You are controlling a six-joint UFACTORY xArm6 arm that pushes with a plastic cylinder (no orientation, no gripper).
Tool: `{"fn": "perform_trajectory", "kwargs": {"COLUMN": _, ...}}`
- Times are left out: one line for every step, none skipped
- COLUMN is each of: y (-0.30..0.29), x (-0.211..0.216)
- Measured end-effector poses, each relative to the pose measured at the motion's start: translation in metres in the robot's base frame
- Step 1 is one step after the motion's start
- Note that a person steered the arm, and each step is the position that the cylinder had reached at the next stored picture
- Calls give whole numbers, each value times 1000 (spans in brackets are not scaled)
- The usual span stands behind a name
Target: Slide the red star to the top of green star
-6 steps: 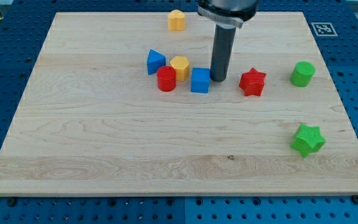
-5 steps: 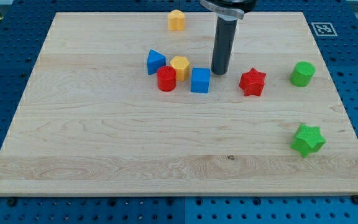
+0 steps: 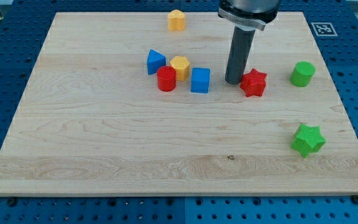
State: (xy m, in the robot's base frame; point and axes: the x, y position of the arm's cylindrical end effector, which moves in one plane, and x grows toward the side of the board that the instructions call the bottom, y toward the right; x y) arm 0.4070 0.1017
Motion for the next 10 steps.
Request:
{"fn": "perform_trajectory", "kwargs": {"y": 0, "x": 0}}
{"fn": "perform_trajectory", "kwargs": {"y": 8, "x": 0}}
{"fn": "perform_trajectory", "kwargs": {"y": 17, "x": 0}}
{"fn": "perform_trajectory", "kwargs": {"y": 20, "x": 0}}
{"fn": "perform_trajectory", "kwargs": {"y": 25, "x": 3}}
{"fn": "perform_trajectory", "kwargs": {"y": 35, "x": 12}}
{"fn": "perform_trajectory", "kwargs": {"y": 51, "x": 22}}
{"fn": "perform_trajectory", "kwargs": {"y": 71, "x": 27}}
{"fn": "perform_trajectory", "kwargs": {"y": 88, "x": 29}}
{"fn": "perform_trajectory", "kwargs": {"y": 93, "x": 36}}
